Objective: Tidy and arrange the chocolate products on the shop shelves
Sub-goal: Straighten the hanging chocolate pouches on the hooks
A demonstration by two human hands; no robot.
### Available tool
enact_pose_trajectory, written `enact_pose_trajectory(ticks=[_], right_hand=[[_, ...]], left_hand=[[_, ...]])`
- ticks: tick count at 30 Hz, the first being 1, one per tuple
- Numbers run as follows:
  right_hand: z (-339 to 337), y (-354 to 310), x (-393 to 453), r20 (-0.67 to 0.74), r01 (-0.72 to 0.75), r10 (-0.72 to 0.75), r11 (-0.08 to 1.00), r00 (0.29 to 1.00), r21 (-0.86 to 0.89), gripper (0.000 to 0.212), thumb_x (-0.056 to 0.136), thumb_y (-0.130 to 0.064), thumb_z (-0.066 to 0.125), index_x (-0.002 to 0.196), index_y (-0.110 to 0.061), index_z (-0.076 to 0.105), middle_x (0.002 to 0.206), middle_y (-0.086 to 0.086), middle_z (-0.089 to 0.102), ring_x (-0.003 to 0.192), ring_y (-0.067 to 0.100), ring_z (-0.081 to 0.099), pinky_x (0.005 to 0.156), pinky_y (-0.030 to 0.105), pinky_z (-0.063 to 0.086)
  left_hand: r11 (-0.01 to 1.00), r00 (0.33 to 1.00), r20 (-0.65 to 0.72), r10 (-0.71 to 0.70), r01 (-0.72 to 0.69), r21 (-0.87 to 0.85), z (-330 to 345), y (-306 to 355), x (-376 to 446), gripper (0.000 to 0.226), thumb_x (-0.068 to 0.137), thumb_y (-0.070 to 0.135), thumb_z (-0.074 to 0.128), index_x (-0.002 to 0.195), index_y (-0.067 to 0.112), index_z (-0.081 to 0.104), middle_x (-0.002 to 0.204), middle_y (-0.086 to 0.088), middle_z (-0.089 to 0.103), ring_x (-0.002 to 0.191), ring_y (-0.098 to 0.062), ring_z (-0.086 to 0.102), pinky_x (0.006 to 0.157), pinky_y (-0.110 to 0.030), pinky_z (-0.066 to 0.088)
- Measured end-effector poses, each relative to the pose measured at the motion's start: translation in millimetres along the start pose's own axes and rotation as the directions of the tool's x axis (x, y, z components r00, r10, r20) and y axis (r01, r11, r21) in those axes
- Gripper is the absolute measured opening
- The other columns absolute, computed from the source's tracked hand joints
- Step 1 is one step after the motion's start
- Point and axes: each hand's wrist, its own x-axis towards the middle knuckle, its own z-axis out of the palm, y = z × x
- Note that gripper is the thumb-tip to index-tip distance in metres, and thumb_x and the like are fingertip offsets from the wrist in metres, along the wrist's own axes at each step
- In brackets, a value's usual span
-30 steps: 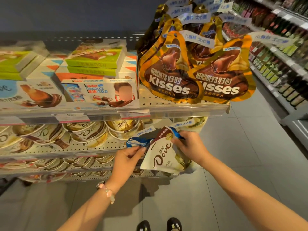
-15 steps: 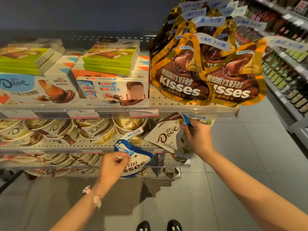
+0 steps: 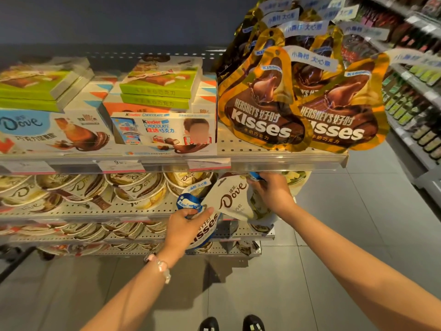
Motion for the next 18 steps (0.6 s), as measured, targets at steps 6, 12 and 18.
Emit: enact_pose_trajectory(ticks=[6, 12, 18], right_hand=[[-6.3, 4.3, -2.8, 0.121, -0.029, 0.026, 0.999, 0.992, 0.023, 0.014, 0.087, -0.027, 0.064, 0.077, -0.019, 0.059, 0.067, -0.008, 0.057, 0.067, 0.017, 0.052, 0.055, 0.013, 0.035], [-4.8, 3.3, 0.7, 0.176, -0.029, 0.028, 1.000, 0.984, 0.004, 0.032, 0.088, -0.025, 0.063, 0.115, -0.008, 0.065, 0.118, 0.008, 0.065, 0.109, 0.026, 0.058, 0.093, 0.034, 0.047], [-8.6, 2.8, 8.3, 0.217, -0.067, 0.063, 0.998, 0.974, 0.014, 0.033, 0.081, -0.031, 0.070, 0.110, -0.015, 0.069, 0.110, 0.003, 0.069, 0.101, 0.022, 0.061, 0.090, 0.038, 0.051]], left_hand=[[0.996, 0.999, 0.029, 0.018, -0.015, -0.085, 24.8, 6.8, 3.6, 0.013, 0.072, 0.024, 0.079, 0.081, 0.019, 0.071, 0.082, -0.002, 0.074, 0.078, -0.018, 0.071, 0.076, -0.042, 0.057], [0.914, 0.946, 0.060, 0.319, -0.324, 0.243, 29.5, 10.0, 9.9, 0.010, 0.084, 0.017, 0.067, 0.087, 0.011, 0.075, 0.083, 0.003, 0.072, 0.068, -0.001, 0.064, 0.063, -0.019, 0.054], [0.848, 0.904, 0.052, 0.425, -0.418, 0.325, 17.9, 6.4, 7.5, 0.012, 0.086, 0.018, 0.066, 0.088, 0.010, 0.075, 0.079, 0.005, 0.072, 0.067, -0.002, 0.064, 0.062, -0.017, 0.052]])
